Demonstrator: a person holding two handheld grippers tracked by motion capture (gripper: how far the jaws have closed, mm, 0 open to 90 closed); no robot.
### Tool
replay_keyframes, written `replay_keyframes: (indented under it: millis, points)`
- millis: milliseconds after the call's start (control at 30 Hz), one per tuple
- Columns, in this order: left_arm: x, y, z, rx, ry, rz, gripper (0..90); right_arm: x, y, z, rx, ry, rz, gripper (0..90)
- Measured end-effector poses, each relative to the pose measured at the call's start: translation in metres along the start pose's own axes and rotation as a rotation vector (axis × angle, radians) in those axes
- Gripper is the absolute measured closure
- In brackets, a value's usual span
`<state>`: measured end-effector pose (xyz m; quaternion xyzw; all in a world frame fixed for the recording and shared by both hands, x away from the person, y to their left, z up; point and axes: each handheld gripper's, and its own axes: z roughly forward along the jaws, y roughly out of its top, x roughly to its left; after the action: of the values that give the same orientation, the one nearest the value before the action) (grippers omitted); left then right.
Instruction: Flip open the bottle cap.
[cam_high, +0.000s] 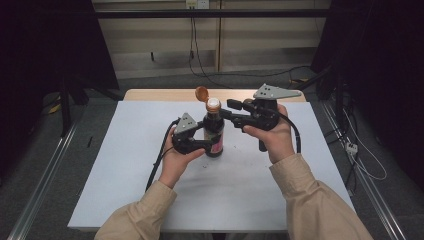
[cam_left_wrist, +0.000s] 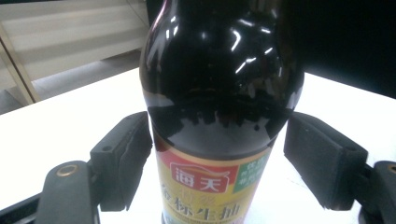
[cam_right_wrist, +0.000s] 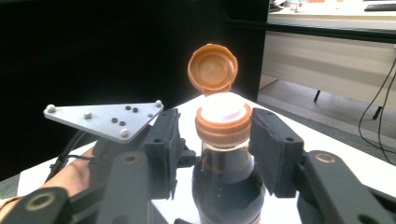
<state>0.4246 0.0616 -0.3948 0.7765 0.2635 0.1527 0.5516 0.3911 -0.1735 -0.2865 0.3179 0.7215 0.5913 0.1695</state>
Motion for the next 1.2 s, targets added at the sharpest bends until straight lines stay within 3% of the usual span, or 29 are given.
replay_keyframes:
  millis: [200,433,567,667,800,933,1200]
  points:
    - [0.005,0.0,-0.005,0.001,-0.012,-0.034,18.9,0.001,0.0,0.003,-0.003,-0.013,-0.002,42.4]
    - [0.004,-0.002,-0.011,0.002,-0.018,-0.024,15.0,0.001,-0.004,0.001,-0.006,-0.016,0.006,34.5]
    - [0.006,-0.003,-0.015,-0.009,-0.031,-0.038,11.6,0.0,-0.007,0.0,-0.008,-0.009,0.011,30.3]
    - [0.008,-0.002,-0.019,-0.022,-0.028,-0.032,9.0,-0.001,-0.01,-0.002,-0.008,-0.015,0.008,29.1]
    - [0.009,-0.003,-0.022,-0.001,-0.019,-0.02,4.4,-0.003,-0.015,-0.002,-0.01,-0.013,0.02,27.3]
    - [0.012,-0.004,-0.024,-0.004,-0.036,-0.047,2.5,-0.004,-0.02,-0.003,0.0,-0.01,0.025,25.3]
    - [0.015,-0.004,-0.034,-0.016,-0.044,-0.02,2.1,-0.007,-0.033,-0.007,0.009,-0.008,0.042,20.6]
